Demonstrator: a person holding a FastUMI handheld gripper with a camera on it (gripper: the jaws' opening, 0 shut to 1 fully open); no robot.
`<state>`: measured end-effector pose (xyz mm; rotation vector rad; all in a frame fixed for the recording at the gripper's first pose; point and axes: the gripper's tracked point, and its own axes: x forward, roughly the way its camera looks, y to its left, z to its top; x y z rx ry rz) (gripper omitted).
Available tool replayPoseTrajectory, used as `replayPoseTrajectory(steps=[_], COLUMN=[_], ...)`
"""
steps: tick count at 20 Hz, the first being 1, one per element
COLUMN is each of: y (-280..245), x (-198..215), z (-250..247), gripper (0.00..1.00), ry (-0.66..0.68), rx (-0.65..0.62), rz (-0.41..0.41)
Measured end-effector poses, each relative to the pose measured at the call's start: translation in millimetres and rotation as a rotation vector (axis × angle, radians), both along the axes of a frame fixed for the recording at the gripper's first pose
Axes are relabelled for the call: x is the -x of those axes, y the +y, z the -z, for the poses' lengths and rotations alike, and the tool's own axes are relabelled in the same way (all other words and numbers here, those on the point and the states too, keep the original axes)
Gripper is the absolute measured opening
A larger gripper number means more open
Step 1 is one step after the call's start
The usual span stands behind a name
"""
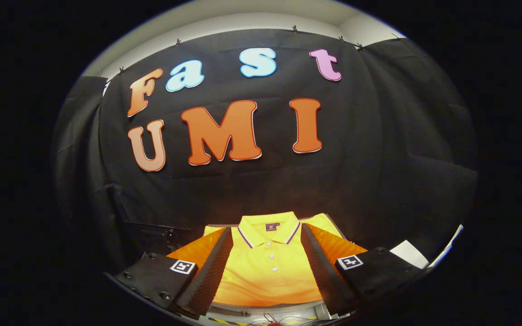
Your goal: Put the clothes into the washing machine and then close the washing machine lid.
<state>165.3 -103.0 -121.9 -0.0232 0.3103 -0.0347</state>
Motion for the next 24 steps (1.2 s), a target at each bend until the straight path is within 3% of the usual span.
replayPoseTrajectory(steps=[5,12,24], y=[-15,-17,-25], x=[-44,-71,-73], z=[64,133,168], gripper=[0.98,0.98,0.98], ry=[0.138,0.292,0.473], rx=[0.022,-0.022,0.031], rz=[0.007,0.012,0.067])
